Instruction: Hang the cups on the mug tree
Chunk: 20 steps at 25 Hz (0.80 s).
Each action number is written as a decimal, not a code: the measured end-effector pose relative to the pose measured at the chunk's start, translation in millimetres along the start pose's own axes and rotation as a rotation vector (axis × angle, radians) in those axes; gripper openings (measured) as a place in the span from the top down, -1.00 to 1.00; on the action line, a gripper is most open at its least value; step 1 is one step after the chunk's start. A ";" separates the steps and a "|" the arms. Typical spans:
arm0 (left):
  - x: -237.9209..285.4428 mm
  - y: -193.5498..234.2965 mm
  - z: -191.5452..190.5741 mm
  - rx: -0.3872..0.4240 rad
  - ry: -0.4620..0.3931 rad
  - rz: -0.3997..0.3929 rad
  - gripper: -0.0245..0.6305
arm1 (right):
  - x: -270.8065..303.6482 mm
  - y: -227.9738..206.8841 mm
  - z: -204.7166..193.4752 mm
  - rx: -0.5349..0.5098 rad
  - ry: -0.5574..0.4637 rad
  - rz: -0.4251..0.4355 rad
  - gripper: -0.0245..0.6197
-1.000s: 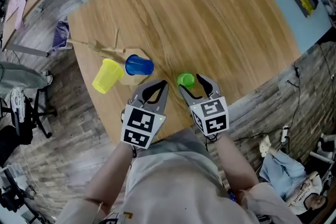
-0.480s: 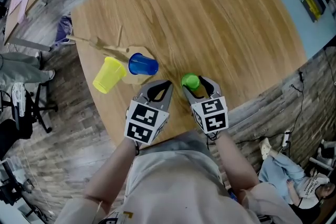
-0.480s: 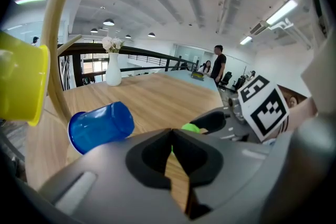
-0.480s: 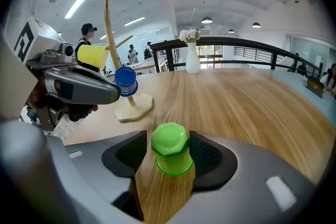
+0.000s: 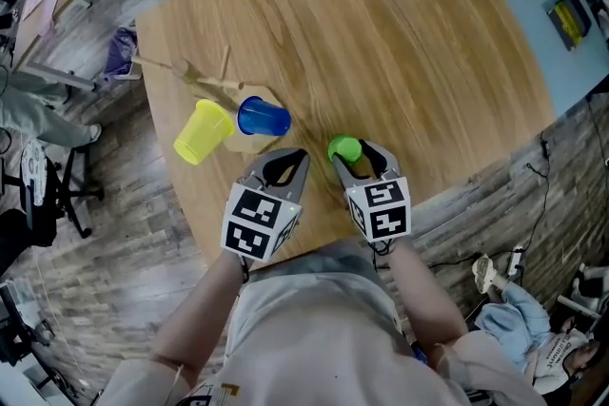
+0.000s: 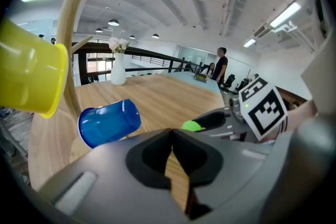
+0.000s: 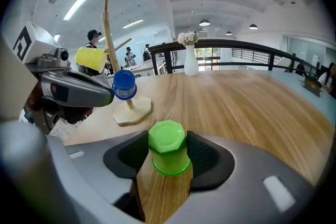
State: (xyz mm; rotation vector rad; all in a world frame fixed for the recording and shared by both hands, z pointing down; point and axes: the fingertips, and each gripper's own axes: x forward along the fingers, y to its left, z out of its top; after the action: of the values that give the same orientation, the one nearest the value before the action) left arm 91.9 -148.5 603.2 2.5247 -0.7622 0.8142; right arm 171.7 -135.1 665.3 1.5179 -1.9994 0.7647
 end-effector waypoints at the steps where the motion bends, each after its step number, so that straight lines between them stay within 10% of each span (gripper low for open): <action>1: -3.1 0.8 1.0 -0.001 -0.002 0.004 0.92 | -2.1 0.8 2.8 0.000 -0.003 -0.003 0.20; 20: -100.4 -10.8 55.3 -0.012 -0.107 0.073 0.92 | -103.0 31.6 80.1 -0.061 -0.110 -0.029 0.20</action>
State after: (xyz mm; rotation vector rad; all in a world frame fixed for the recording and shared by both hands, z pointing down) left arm 52.6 -129.7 496.6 2.5600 -0.8962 0.7005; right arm 161.3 -114.5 533.1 1.5807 -2.0553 0.6154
